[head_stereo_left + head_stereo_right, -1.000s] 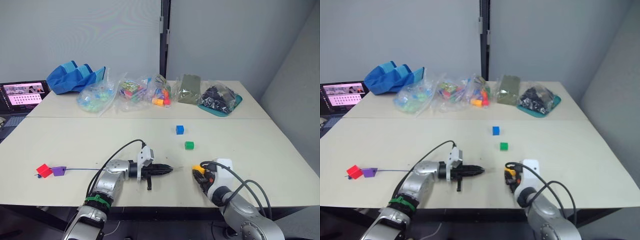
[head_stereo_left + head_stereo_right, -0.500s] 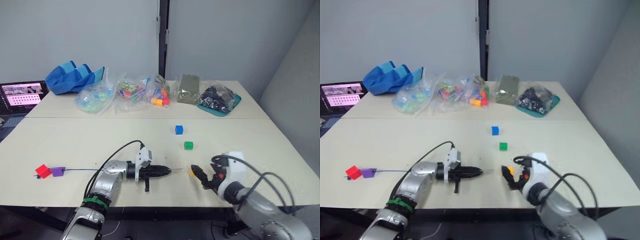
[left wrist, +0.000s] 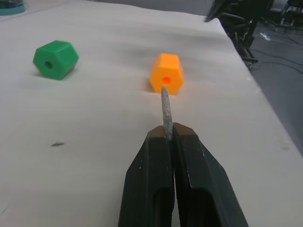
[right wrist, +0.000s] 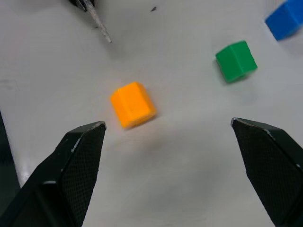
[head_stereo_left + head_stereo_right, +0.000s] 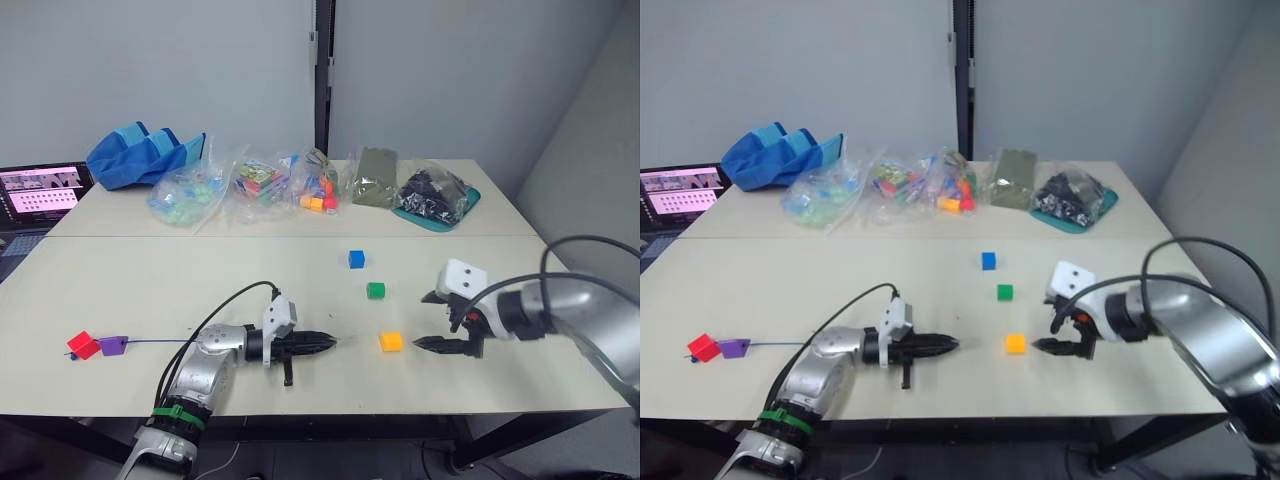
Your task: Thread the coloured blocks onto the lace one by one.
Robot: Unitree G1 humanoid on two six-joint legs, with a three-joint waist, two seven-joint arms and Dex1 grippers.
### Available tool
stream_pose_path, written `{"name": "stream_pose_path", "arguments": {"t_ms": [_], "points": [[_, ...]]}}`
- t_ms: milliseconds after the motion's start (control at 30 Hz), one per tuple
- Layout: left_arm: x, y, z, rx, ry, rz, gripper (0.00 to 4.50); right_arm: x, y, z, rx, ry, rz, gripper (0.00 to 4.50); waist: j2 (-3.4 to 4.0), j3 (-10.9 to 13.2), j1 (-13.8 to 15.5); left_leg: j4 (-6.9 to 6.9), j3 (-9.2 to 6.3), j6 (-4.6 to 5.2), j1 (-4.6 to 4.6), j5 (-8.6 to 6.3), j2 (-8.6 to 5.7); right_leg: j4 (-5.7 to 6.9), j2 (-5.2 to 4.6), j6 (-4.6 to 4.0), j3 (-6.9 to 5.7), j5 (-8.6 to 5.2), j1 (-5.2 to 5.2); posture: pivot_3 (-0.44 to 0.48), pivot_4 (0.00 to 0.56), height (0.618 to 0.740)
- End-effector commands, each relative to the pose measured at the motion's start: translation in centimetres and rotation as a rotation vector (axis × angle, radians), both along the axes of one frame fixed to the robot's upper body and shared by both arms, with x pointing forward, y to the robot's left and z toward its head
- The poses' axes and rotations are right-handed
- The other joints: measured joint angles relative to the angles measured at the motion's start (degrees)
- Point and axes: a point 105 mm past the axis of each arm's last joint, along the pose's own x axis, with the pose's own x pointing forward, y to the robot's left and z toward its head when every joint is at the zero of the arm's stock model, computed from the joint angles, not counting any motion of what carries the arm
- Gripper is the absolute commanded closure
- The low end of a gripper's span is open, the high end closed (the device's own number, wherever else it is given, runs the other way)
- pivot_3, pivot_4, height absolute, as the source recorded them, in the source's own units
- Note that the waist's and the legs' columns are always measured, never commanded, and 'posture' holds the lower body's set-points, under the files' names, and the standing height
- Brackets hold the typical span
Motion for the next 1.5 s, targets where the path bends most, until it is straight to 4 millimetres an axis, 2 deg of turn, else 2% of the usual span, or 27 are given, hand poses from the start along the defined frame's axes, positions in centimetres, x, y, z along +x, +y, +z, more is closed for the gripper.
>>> {"name": "stream_pose_path", "arguments": {"t_ms": [33, 200, 433, 500, 667, 767, 1067, 1267, 1500], "points": [[-0.8, -0.2, 0.8, -0.003, -0.035, -0.004, 4.5, 0.4, 1.0, -1.4, -0.071, 0.034, 0.101, 0.04, 0.0, 0.0, 0.14, 0.01, 0.0, -0.01, -0.01, 0.01, 0.0, -0.01, 0.0, 0.0, 0.0, 0.0, 0.0, 0.0, 0.15, 0.74], [-1.9, -1.2, 0.6, -0.008, -0.016, -0.029, 4.5, 1.2, 1.6, -2.9, -0.132, 0.062, 0.14, 0.04, 0.02, 0.01, 1.03, 0.08, 0.0, -0.07, -0.06, 0.04, 0.0, 0.0, -0.01, 0.0, -0.02, 0.0, -0.01, 0.0, 0.15, 0.74], [-1.4, -0.7, 0.6, 0.004, -0.023, -0.004, 4.5, 1.9, 1.0, -4.1, -0.19, 0.063, 0.117, 0.04, 0.02, 0.01, 1.78, 0.09, 0.0, -0.08, -0.06, 0.05, 0.0, 0.02, -0.01, -0.01, -0.03, 0.01, -0.02, 0.0, 0.15, 0.74], [-1.4, -0.6, 0.7, 0.006, -0.023, -0.004, 4.5, 1.8, 0.9, -4.2, -0.191, 0.08, 0.111, 0.55, 0.02, 0.01, 1.78, 0.09, 0.0, -0.08, -0.06, 0.05, 0.0, 0.02, -0.01, -0.01, -0.03, 0.01, -0.02, 0.0, 0.15, 0.74], [-1.4, -0.7, 0.6, 0.012, -0.022, -0.009, 4.5, 1.4, 0.6, -4.6, -0.203, 0.115, 0.121, 2.15, 0.02, 0.01, 1.78, 0.09, 0.0, -0.08, -0.06, 0.05, 0.0, 0.02, -0.01, -0.01, -0.03, 0.01, -0.02, 0.0, 0.15, 0.74], [-1.1, -1.1, 0.9, 0.012, -0.033, -0.017, 4.5, 1.2, 1.2, -4.6, -0.186, 0.117, 0.131, 3.18, 0.02, 0.01, 1.77, 0.09, 0.0, -0.08, -0.06, 0.05, 0.0, 0.03, -0.01, -0.01, -0.03, 0.01, -0.02, 0.0, 0.15, 0.74], [-0.4, -1.4, 0.8, 0.023, -0.044, -0.026, 4.5, 0.4, 1.8, -4.4, -0.161, 0.119, 0.1, 3.24, 0.02, 0.01, 1.74, 0.09, 0.0, -0.08, -0.05, 0.05, 0.0, 0.05, -0.01, -0.01, -0.03, 0.01, -0.02, 0.0, 0.15, 0.74], [-0.5, -2.4, -0.5, 0.086, -0.041, -0.068, 4.5, -0.6, 2.9, -4.7, -0.132, 0.135, 0.089, 3.24, 0.02, 0.01, 1.81, 0.1, 0.0, -0.08, -0.06, 0.05, -0.01, 0.04, -0.01, -0.01, -0.03, 0.01, -0.02, 0.0, 0.15, 0.74], [-0.3, -3.1, -0.8, 0.085, -0.045, -0.079, 4.5, -0.6, 3.0, -4.8, -0.149, 0.125, 0.085, 3.24, 0.02, 0.01, 1.82, 0.11, 0.0, -0.08, -0.05, 0.05, -0.01, 0.06, -0.01, -0.01, -0.03, 0.01, -0.01, 0.0, 0.15, 0.74]]}}
